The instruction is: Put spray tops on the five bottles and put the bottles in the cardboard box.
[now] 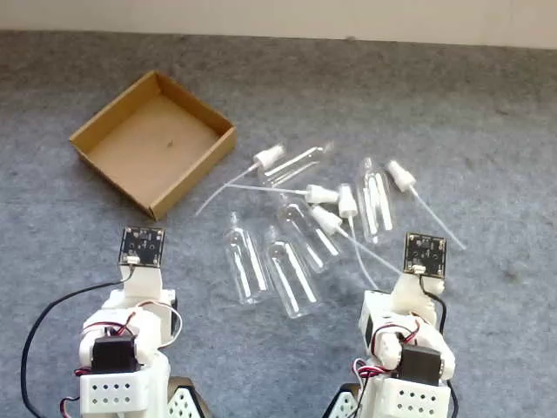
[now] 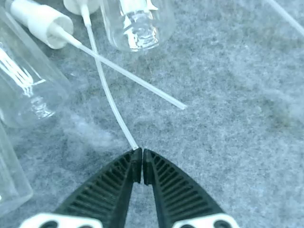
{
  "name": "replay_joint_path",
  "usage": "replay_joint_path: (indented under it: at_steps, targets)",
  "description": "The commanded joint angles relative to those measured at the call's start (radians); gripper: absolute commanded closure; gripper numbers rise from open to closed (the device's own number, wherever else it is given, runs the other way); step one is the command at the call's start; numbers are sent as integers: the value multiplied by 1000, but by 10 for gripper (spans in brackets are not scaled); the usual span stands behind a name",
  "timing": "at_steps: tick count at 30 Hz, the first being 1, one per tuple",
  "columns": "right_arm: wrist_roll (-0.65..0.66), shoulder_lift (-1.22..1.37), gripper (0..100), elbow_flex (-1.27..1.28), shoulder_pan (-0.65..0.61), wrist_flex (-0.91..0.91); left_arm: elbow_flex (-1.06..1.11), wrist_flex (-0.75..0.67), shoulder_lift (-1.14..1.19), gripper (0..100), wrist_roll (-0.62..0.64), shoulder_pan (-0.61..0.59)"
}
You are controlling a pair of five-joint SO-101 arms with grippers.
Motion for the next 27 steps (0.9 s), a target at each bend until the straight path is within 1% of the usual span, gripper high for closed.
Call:
replay_joint_path:
  at_steps: [1, 4, 6, 9, 12, 17, 20, 23, 27]
  targets:
    - [2, -5, 982, 119, 12, -22, 22, -190, -12, 996, -8, -16]
    - [2, -5, 982, 119, 12, -22, 22, -327, -12, 996, -11, -27]
    - [2, -5, 982, 119, 12, -22, 19, -361, -12, 995, -11, -25]
    - [2, -5, 982, 119, 12, -22, -1, -370, -12, 995, -11, -24]
    - [2, -5, 982, 119, 12, -22, -105, -358, -4, 995, -9, 10]
    - [2, -5, 982, 119, 12, -22, -312, -201, -2, 995, -20, 127]
    - [2, -5, 982, 119, 12, -22, -384, -150, 24, 995, -49, 159]
    - [2, -5, 982, 119, 12, -22, -438, -146, 143, 995, -49, 163]
    - [2, -5, 982, 119, 12, -22, -547, -150, 386, 995, -49, 182]
